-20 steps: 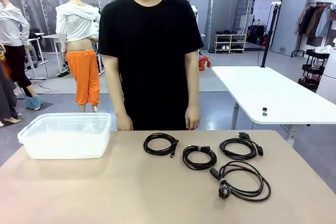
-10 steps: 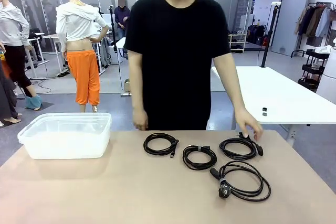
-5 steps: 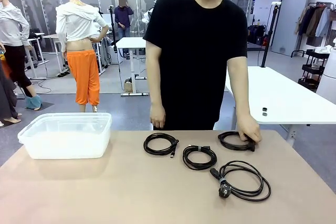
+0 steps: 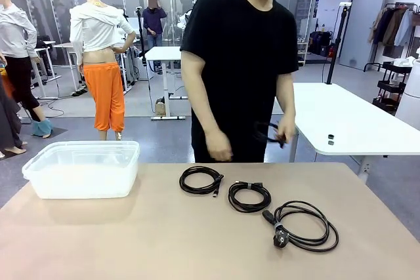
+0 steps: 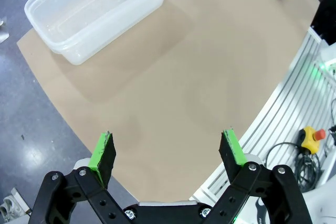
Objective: Organize and store the cables.
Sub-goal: Place the Power Cable into the Organizing box.
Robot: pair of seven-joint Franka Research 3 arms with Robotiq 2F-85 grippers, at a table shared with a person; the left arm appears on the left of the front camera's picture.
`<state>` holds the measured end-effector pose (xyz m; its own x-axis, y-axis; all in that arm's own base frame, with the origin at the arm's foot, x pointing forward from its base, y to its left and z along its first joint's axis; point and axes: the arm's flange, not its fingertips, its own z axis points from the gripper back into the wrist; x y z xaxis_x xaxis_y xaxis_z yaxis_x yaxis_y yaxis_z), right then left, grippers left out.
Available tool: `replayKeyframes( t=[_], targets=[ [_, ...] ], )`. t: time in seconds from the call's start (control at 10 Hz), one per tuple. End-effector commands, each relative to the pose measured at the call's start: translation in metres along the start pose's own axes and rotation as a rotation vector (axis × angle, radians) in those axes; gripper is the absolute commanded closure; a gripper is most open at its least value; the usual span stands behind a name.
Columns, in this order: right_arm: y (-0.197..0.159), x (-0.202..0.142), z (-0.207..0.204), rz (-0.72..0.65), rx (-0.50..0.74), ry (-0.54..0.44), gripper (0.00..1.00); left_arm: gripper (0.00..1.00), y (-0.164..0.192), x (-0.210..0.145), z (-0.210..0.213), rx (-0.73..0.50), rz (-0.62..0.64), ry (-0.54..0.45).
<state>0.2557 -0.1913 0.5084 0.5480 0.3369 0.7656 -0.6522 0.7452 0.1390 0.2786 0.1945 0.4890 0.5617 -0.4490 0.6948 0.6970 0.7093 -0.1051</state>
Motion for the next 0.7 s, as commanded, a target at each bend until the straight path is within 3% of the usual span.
replayKeyframes(
  t=[0.0,0.6],
  targets=[
    [-0.0004,-0.0019,0.0014,0.008,-0.002,0.007,0.00,0.00,-0.0007,-0.0022,0.0010,-0.011,-0.015,0.006],
    [-0.0004,-0.0019,0.0014,0.008,-0.002,0.007,0.00,0.00,-0.0007,-0.0022,0.0010,-0.011,-0.015,0.006]
  ],
)
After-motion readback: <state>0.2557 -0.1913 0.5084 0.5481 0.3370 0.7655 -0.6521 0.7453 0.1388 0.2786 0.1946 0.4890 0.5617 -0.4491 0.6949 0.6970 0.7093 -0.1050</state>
